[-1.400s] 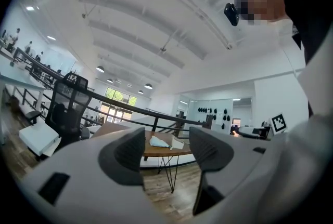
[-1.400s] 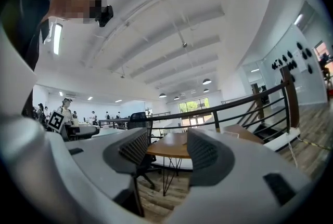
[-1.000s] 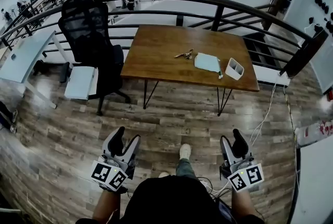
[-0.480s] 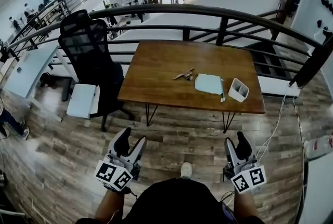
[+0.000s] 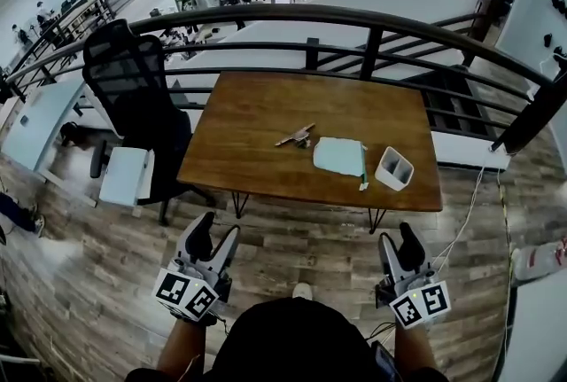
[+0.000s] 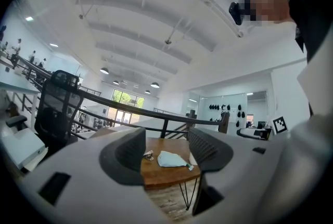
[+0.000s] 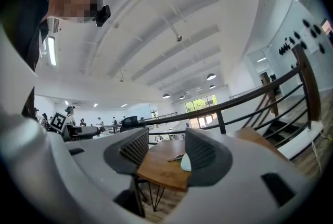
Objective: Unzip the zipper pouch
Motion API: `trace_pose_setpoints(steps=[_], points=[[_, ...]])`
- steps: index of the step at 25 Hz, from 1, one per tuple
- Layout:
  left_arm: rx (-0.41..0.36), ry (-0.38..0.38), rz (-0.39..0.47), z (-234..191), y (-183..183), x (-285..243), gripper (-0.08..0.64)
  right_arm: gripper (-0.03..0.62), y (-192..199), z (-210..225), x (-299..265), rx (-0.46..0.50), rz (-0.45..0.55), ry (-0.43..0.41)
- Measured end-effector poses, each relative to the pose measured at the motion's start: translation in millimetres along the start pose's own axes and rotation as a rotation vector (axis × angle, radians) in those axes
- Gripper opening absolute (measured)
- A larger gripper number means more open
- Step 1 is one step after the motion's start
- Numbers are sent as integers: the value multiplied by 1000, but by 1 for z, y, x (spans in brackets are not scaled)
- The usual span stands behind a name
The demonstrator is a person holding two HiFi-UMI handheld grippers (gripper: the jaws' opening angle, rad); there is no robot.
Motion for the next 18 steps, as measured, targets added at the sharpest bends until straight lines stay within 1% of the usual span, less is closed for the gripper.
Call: trace_pose_setpoints(steps=[3, 7, 12, 15, 18], points=[[-6, -19, -2, 1, 5, -14, 264, 214, 3, 13, -12, -7, -11, -16], [-12, -30, -25, 2, 9, -25, 264, 210, 9, 25, -25, -29, -28, -23], [-25, -54, -28, -9, 14, -38, 264, 209, 26, 38, -49, -54, -60, -33], [-13, -54, -34, -23, 21, -52, 264, 210, 28, 35, -67, -33, -63, -47], [7, -30, -32, -35, 24, -76, 264, 209, 27, 41, -84, -10, -65, -22]])
Point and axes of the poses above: the fingertips, and each gripper's own axes: x backward along the fingers, z to its right, y out of its underside, the point moved 1 cm from there along x, backward along the fingers, and after that the axes turned 7 degrees about z, right-handed, at the moved point
